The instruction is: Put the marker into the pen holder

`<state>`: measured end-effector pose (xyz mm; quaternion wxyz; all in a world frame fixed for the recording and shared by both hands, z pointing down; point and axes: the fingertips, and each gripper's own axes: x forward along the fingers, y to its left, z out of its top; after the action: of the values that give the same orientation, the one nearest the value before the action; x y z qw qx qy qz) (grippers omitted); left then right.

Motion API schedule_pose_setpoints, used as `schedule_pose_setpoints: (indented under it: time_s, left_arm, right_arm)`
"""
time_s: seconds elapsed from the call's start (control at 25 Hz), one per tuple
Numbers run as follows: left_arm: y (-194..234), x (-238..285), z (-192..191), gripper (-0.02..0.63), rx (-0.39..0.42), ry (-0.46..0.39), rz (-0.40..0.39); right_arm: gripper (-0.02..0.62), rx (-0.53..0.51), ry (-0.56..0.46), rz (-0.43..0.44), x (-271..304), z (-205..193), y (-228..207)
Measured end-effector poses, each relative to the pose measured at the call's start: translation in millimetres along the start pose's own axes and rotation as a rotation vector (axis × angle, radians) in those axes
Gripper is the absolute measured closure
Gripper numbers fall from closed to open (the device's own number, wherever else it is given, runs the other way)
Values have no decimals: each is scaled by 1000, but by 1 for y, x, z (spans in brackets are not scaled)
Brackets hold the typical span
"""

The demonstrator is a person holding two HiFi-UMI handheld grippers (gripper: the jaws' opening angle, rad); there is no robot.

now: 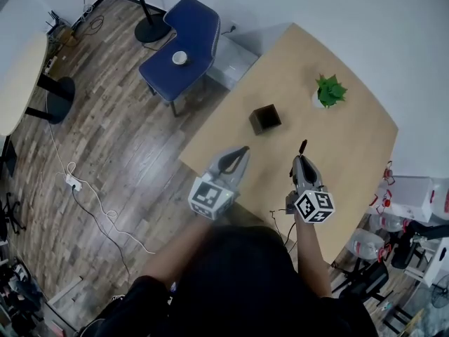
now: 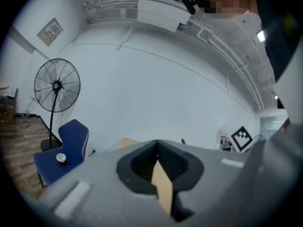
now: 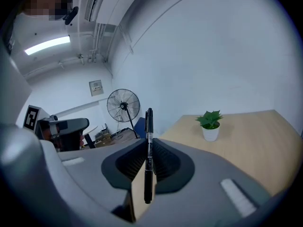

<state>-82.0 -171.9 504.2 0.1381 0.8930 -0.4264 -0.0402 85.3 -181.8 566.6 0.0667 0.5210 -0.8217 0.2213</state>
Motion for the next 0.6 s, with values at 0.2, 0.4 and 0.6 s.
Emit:
schedule_pose_setpoints:
  time_s: [0.2, 0.4, 0.6]
  left_arm:
    - [-13, 25, 0, 604, 60, 46, 12]
    - [-11, 43, -15, 604, 69, 96, 59]
    - [-6, 61, -24, 604, 54, 125, 92]
  right_arm:
    - [552, -52, -13, 59, -1, 21, -11]
    - [552, -16, -4, 159, 13, 18, -18]
    - [552, 22, -10, 208, 37, 17, -15]
